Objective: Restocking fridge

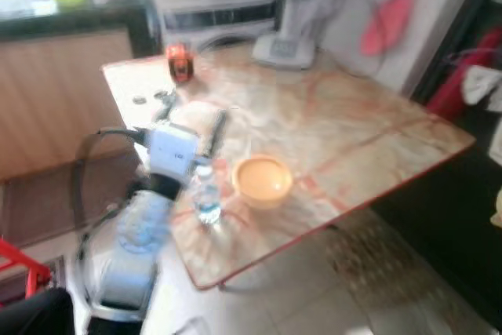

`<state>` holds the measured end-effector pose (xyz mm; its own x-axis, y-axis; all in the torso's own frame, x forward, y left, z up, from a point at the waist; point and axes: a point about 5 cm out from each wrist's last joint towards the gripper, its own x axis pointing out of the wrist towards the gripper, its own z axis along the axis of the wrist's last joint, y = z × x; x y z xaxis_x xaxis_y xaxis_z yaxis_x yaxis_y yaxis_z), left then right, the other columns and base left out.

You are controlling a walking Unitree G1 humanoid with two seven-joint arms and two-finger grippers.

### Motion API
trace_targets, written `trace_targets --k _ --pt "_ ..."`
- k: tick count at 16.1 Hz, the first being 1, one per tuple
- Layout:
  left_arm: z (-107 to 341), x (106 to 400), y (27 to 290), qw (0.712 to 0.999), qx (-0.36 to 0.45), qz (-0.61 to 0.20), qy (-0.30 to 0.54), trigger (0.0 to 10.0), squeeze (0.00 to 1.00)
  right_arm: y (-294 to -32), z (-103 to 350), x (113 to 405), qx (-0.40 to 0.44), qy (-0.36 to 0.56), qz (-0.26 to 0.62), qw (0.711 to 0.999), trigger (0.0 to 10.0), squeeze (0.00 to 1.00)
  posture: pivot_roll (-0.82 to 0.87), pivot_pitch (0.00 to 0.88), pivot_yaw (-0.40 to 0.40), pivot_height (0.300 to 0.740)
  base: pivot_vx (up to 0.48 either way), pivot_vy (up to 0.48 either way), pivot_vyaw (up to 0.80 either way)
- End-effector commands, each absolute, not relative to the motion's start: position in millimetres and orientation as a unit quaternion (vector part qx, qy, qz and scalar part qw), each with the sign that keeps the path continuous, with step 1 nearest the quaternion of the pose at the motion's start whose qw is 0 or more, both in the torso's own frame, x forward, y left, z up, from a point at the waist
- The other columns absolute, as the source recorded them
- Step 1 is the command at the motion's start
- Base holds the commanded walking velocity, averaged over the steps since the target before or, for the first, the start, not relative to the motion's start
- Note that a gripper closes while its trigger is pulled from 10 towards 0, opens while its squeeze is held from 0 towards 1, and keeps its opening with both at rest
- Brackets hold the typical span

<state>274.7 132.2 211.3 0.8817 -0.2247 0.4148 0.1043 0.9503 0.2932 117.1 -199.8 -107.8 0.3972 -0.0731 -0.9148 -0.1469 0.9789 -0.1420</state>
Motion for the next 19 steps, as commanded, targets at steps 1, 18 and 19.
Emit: trace_targets --k 1,18,19 --pt "218.2 272.3 120.3 0.956 0.130 -0.106 -0.240 10.0 0.00 -203.3 -109.9 108.1 -0.100 0.559 0.019 0.823 10.0 0.00 0.00 0.000 -0.063 0.722 0.000 0.000 0.00" --pt "222.5 271.6 109.8 0.987 0.042 -0.135 0.071 10.0 0.00 -201.8 -109.3 110.7 -0.104 0.557 0.032 0.824 10.0 0.00 0.06 0.000 -0.062 0.722 0.000 0.000 0.00" --pt "223.6 270.3 111.3 0.984 0.054 -0.144 0.088 10.0 0.00 -201.8 -109.2 111.2 -0.105 0.557 0.033 0.823 10.0 0.00 0.08 0.000 -0.067 0.722 0.000 0.000 0.00"
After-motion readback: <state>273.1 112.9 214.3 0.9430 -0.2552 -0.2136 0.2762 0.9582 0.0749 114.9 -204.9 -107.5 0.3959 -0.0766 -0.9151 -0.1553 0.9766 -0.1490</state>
